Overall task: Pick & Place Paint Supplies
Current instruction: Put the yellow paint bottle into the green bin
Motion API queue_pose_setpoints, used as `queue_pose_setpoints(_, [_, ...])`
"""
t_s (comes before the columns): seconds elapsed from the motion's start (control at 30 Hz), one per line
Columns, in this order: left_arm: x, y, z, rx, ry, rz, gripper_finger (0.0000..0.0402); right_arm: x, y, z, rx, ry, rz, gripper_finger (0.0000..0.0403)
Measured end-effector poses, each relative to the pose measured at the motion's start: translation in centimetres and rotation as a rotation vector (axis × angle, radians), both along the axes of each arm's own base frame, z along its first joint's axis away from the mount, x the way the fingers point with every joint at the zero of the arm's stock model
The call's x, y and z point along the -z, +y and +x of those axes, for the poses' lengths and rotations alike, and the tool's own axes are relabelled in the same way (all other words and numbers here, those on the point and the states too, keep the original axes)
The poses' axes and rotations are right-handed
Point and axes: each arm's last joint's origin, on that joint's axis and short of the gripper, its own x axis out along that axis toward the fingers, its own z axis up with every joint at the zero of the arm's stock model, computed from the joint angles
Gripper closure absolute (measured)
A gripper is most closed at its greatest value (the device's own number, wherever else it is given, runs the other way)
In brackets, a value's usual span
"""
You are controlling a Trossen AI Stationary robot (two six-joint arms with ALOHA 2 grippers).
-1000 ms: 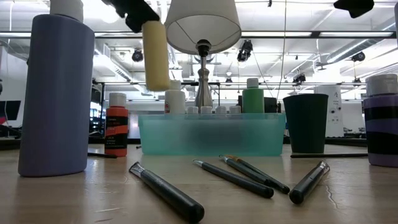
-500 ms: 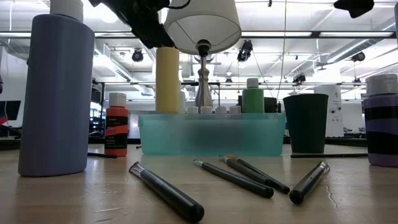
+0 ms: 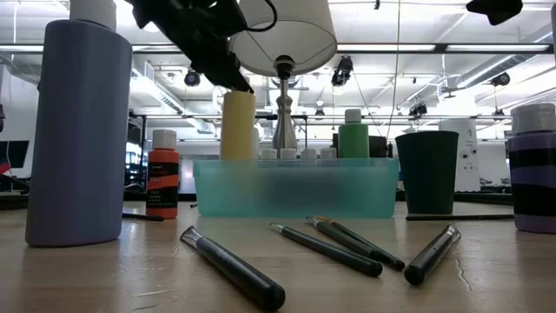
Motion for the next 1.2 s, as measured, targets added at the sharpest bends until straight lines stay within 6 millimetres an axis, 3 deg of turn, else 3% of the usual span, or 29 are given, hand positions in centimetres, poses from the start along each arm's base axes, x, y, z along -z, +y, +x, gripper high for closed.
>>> queue_pose_setpoints(0.47, [3.1, 0.1, -0.4, -0.042, -0.004, 0.025, 0.0279, 0.0, 0.0, 0.0, -0.001, 0.000, -0.001, 0.0039])
queue_pose_setpoints(1.2, [4.5, 0.4, -0.8, -0.088, -0.029, 0.086, 0.0262, 0.0, 0.0, 0.0, 0.000, 0.000, 0.000, 0.0039])
